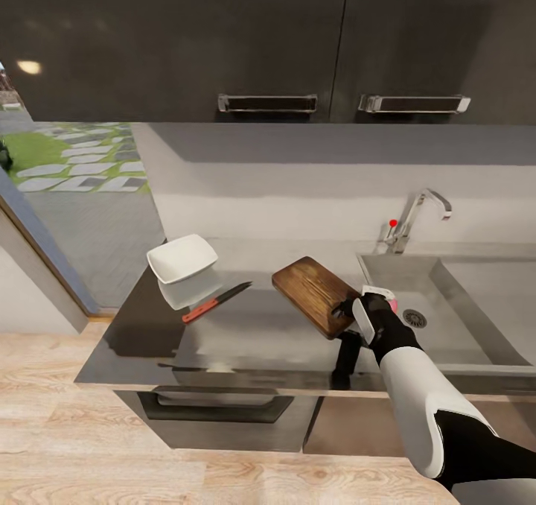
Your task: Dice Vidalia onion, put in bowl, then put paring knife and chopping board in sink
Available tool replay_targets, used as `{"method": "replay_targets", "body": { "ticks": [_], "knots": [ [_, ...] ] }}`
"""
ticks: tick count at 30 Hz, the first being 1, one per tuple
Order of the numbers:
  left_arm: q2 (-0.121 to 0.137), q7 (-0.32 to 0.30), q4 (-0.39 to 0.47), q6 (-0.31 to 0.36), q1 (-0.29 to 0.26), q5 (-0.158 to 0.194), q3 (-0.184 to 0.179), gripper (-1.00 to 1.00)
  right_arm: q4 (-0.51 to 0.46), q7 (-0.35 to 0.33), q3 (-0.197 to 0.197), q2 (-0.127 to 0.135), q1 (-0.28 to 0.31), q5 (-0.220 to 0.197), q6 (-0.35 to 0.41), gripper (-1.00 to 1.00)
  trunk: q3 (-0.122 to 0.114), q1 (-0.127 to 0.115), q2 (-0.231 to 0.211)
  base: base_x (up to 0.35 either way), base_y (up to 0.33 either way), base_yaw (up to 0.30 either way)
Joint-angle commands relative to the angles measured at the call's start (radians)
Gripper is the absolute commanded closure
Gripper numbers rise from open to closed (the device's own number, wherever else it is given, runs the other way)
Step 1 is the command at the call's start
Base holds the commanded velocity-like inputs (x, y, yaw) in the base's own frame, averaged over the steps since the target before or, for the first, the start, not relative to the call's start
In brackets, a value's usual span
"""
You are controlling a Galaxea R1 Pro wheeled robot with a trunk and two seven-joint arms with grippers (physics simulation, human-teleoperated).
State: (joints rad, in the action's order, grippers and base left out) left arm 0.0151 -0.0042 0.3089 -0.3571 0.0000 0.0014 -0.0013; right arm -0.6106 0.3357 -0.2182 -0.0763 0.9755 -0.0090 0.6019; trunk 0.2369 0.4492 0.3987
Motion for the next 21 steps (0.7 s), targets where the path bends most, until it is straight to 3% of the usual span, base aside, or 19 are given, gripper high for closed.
{"method": "replay_targets", "body": {
  "ticks": [1, 4, 5, 21],
  "knots": [
    [0.0, 0.0, 0.001, -0.002, 0.0, 0.0, 0.0, -1.0, 0.0, 0.003, -0.004, -0.001, 0.0, 0.003, 0.007, -1.0, 0.002, 0.001, 0.001, 0.0, 0.0, 0.0],
    [0.0, 0.0, 0.001, -0.002, 0.0, 0.0, 0.0, -1.0, 0.0, 0.003, -0.005, -0.001, 0.0, 0.003, 0.008, -1.0, 0.002, 0.001, 0.001, 0.0, 0.0, 0.0],
    [0.0, 0.0, 0.001, -0.002, 0.0, 0.0, 0.0, -1.0, 0.0, 0.003, -0.004, -0.002, 0.0, 0.003, 0.007, 1.0, 0.002, 0.001, 0.001, 0.0, 0.0, 0.0],
    [0.0, 0.0, 0.001, -0.002, 0.0, 0.0, 0.0, -1.0, -0.001, 0.003, -0.006, -0.001, 0.0, 0.002, 0.009, 1.0, 0.002, 0.001, 0.001, 0.0, 0.0, 0.0]
  ]
}}
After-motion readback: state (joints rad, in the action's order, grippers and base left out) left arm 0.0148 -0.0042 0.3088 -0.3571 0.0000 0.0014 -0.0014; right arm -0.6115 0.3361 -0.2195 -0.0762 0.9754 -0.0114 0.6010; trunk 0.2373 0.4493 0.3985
